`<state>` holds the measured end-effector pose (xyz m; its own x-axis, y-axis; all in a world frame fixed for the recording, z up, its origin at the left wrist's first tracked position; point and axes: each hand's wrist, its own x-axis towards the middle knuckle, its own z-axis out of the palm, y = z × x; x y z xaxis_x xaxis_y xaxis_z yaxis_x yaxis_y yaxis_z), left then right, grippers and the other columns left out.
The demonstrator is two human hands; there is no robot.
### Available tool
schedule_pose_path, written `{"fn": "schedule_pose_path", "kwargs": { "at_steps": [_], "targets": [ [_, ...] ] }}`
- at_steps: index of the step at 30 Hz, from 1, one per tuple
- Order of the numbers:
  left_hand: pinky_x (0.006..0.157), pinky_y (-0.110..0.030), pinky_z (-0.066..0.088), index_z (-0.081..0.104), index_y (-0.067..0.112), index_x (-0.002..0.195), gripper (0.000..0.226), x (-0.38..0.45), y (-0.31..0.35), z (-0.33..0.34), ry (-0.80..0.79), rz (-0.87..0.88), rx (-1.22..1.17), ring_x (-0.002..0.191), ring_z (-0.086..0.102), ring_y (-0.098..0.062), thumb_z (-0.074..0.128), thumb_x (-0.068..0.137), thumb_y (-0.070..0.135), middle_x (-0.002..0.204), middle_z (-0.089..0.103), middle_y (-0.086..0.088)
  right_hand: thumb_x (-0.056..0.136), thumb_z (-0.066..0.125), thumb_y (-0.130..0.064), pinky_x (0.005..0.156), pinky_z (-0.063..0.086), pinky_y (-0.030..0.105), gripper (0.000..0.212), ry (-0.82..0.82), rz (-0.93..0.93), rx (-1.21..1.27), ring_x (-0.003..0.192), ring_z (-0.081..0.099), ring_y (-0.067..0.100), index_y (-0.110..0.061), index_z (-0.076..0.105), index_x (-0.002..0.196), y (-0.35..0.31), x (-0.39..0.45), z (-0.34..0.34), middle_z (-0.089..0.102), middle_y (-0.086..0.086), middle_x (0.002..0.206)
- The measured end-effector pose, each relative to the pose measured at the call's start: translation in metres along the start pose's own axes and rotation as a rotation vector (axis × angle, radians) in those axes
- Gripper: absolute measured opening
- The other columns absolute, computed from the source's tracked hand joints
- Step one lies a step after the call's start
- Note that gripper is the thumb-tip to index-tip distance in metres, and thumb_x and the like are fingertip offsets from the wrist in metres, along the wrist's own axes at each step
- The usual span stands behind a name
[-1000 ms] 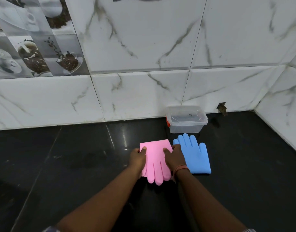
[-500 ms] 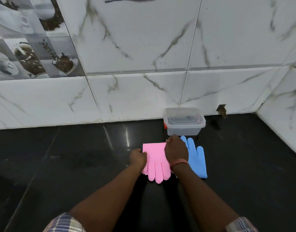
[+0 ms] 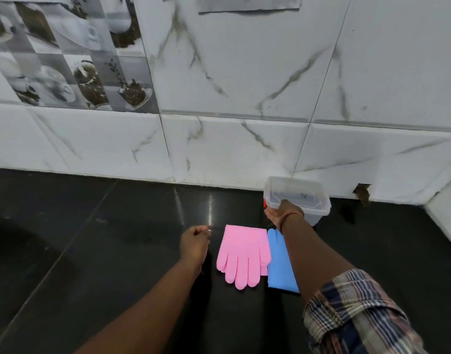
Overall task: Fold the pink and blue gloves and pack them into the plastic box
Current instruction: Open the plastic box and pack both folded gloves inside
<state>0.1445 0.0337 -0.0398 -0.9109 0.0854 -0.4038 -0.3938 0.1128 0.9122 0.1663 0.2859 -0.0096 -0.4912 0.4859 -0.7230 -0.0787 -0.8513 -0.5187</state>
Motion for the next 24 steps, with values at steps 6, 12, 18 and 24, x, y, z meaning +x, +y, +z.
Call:
{"fn": "schedule_pose_path", "kwargs": {
  "at_steps": [6,12,18,24],
  "targets": [
    [0.057,-0.025,0.048,0.069,0.011,0.106,0.017,-0.010,-0.003,-0.039,0.011,-0.030,-0.197,0.071,0.058,-0.014,0.053,0.102,0.006,0.088,0.069,-0.004,0.097,0.053,-0.018,0.042,0.041,0.021,0.013,-0.167,-0.214,-0.223,0.042,0.045,0.012,-0.008,0.056,0.105,0.043,-0.038,0.014,0.053,0.007,0.059],
    [0.056,-0.024,0.045,0.067,0.019,0.089,0.021,0.006,0.009,-0.106,0.032,-0.157,-0.441,0.066,0.055,-0.012,0.055,0.103,0.031,0.084,0.064,-0.001,0.101,0.053,-0.018,0.041,0.024,0.020,0.016,-0.598,-0.262,-0.814,0.043,0.033,0.012,-0.013,0.046,0.088,0.100,-0.087,0.005,0.043,0.006,0.062],
    [0.100,-0.057,0.054,0.076,0.029,0.120,0.077,0.011,-0.001,-0.171,-0.350,-0.318,-0.387,0.114,0.070,-0.036,0.058,0.073,0.088,0.116,0.078,-0.010,0.104,0.050,-0.026,0.041,0.030,0.024,0.018,-0.768,-0.207,-1.450,0.051,0.039,0.010,-0.015,0.046,0.090,0.129,-0.119,0.013,0.045,0.001,0.070],
    [0.067,-0.033,0.059,0.065,0.022,0.119,0.023,0.012,-0.012,-0.192,-0.217,-0.279,-0.290,0.090,0.067,-0.018,0.062,0.098,0.032,0.115,0.070,-0.007,0.106,0.042,-0.029,0.090,0.045,0.036,0.023,-0.638,-0.470,-1.974,0.093,0.055,0.019,-0.015,0.060,0.108,0.146,-0.123,0.026,0.063,0.006,0.108]
  ]
}}
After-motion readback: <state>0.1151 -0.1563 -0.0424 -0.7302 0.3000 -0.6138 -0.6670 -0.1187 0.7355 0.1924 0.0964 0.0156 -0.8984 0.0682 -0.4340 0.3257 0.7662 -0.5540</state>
